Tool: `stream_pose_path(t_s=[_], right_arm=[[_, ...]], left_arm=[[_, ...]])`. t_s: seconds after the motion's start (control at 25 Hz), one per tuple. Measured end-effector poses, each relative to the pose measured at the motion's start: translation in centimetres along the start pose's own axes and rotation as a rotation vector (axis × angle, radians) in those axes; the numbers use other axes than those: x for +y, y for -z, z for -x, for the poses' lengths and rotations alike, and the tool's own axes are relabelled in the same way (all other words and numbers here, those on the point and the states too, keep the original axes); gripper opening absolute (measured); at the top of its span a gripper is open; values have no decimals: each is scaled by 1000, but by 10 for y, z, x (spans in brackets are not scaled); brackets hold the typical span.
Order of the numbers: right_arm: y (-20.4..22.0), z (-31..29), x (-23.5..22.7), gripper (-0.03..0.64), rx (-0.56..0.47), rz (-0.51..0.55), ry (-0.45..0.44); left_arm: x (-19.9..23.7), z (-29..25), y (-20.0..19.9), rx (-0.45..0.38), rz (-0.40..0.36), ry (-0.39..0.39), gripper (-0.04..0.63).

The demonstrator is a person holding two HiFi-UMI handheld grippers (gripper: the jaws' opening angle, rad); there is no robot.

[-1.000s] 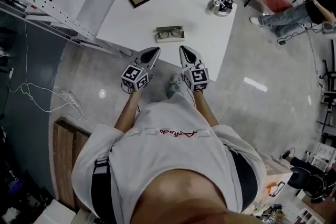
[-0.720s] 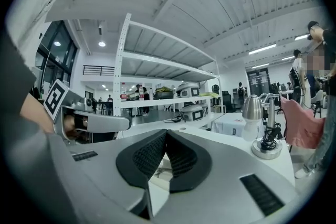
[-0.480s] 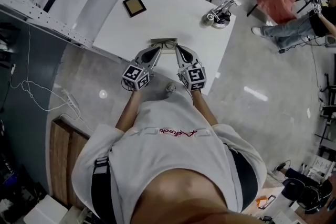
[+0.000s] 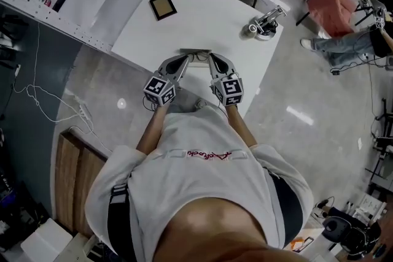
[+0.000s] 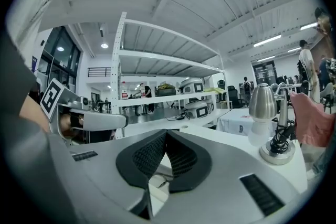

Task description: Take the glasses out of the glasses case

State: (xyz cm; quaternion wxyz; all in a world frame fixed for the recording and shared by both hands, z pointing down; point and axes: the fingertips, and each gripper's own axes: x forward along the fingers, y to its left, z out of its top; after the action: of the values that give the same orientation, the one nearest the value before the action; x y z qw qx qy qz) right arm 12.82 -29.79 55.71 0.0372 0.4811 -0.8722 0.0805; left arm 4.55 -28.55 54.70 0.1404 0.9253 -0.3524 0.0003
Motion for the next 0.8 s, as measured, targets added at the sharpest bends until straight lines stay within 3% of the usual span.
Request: stream_pose_path(t_s=[0.24,0.52,0.8], right_arm=[[1,-23,15,-5,32,19,-14],[0,-41,13,-5,38,7,41],[28,-44,18,-5,101,-40,90]], left_arm=[[27,4,0,-4,18,4,26],[47,3,-4,16,34,49,26],[65,9,8,57,61,67,26]])
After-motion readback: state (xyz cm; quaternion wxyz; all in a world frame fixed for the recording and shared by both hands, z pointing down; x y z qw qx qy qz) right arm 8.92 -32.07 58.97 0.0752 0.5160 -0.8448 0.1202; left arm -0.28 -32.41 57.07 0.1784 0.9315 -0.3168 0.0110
